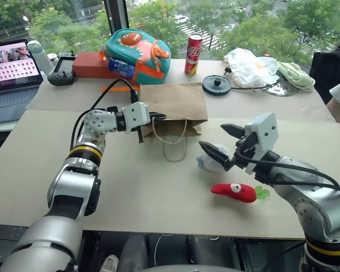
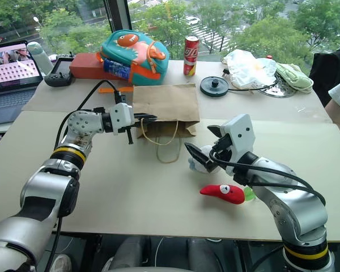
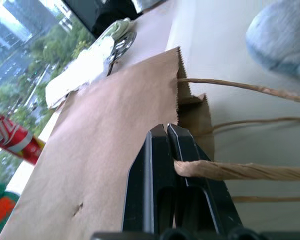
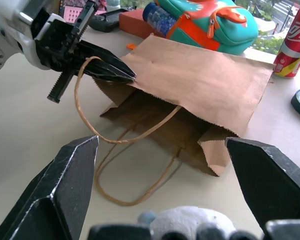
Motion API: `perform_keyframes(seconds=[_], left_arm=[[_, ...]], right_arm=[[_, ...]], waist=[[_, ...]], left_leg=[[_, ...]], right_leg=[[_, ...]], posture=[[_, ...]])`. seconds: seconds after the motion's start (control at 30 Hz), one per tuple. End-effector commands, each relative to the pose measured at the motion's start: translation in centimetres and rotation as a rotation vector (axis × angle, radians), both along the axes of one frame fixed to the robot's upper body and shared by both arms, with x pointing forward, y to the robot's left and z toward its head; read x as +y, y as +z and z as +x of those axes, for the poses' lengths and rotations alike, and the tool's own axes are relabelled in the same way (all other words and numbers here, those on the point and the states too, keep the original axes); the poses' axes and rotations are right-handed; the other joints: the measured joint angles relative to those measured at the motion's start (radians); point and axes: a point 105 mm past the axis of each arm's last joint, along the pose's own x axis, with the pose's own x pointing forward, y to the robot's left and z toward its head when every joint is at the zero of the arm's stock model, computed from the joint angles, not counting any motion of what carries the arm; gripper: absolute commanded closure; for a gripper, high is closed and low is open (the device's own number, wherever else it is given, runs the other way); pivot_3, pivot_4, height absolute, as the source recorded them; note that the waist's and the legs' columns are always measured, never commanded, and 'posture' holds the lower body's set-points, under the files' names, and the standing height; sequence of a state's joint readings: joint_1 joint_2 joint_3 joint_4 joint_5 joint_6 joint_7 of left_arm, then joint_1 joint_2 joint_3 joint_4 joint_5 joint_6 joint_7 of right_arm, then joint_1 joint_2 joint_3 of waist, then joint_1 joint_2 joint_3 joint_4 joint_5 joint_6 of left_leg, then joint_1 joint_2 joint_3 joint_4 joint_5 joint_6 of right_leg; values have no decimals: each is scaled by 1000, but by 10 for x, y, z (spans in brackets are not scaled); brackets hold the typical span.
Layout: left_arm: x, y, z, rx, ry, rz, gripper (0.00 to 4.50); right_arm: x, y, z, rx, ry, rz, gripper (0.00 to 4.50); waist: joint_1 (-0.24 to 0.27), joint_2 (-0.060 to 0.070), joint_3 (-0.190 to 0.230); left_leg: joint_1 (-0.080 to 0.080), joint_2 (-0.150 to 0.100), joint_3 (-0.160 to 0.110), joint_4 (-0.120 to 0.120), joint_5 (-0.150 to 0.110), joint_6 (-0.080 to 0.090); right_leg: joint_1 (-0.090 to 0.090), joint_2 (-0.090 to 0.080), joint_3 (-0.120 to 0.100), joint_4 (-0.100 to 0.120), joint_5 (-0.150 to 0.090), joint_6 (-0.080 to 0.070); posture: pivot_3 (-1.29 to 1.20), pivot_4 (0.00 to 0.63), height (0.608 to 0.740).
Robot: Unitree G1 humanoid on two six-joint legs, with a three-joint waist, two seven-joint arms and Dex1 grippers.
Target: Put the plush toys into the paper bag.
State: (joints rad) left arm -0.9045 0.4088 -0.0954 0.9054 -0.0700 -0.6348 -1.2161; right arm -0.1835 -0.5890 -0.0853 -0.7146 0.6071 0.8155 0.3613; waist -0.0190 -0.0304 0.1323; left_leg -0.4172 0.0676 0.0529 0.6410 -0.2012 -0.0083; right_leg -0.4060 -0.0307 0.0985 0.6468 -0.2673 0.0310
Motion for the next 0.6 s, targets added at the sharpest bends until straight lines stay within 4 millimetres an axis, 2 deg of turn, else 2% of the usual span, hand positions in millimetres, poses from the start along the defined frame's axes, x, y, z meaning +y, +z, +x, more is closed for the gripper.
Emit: perform_keyframes(seconds=[0.03,0.17,0.3,0.43,0.6], left_arm=[[5,15,-18,10,-53,-9,4457],[16,11,-40,76,-31,15,4457],[16,25,-45,107,11,-29,4457],[13,33,-45,121,31,-58,4500],[11,34,-46,132,41,-67,4500]], right_arm=[[5,5,-5,-32,18,-18,0],[12,-4,-5,-10,34,-27,0],[23,-13,-7,18,69,-30,0],[29,-25,-6,44,78,-33,978],[34,-30,-2,49,80,-45,2736]], waist=[[-4,0,0],[-9,0,0],[-1,0,0],[5,1,0],[4,1,0]], left_leg=[[0,0,0,0,0,0],[2,1,0,0,0,0],[2,1,0,1,0,0],[2,1,0,2,0,0],[2,1,0,2,0,0]], right_leg=[[0,0,0,0,0,0],[1,1,1,1,0,0],[2,1,1,1,0,0],[2,1,1,0,0,0],[2,1,1,0,0,0]], posture=[[0,150,728],[0,150,728],[0,150,728],[0,150,728],[0,150,728]])
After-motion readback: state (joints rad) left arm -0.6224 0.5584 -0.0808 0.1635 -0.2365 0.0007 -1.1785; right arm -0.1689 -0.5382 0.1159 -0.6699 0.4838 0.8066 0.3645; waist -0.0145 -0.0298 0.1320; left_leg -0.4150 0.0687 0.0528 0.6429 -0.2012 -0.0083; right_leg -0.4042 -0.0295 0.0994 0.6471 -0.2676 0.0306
